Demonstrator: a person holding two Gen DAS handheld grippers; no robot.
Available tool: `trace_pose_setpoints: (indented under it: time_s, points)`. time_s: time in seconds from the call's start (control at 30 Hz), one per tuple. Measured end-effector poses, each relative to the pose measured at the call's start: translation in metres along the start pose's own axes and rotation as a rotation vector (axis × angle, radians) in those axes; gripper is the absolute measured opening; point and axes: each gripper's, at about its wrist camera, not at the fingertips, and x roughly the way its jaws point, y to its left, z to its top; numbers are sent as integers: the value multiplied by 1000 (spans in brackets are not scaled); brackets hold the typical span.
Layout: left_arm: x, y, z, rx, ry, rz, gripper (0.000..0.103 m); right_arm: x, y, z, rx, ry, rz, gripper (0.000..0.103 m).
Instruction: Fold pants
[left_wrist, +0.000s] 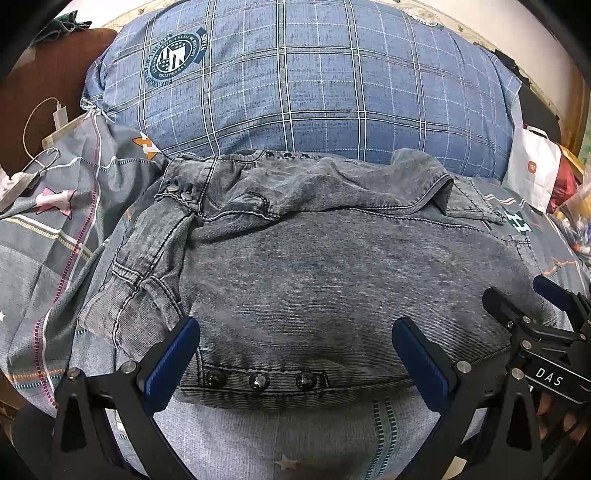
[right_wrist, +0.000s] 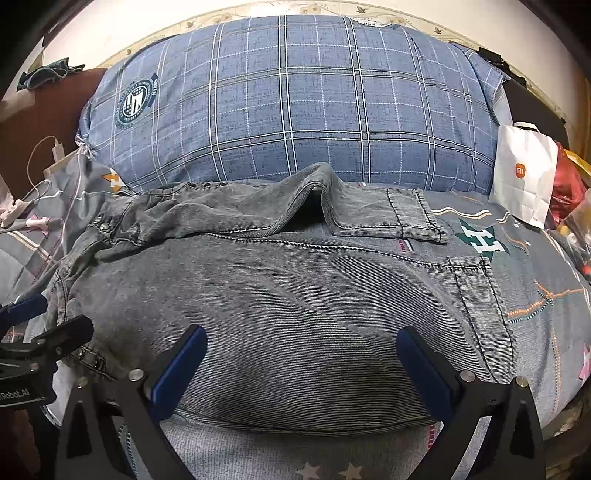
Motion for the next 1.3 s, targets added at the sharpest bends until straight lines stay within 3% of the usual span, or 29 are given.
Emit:
trace_pose_setpoints:
  time_s: [1.3]
  points:
    - [-2,5,1,3,5,10,103,1,0,0,1,13,2,103]
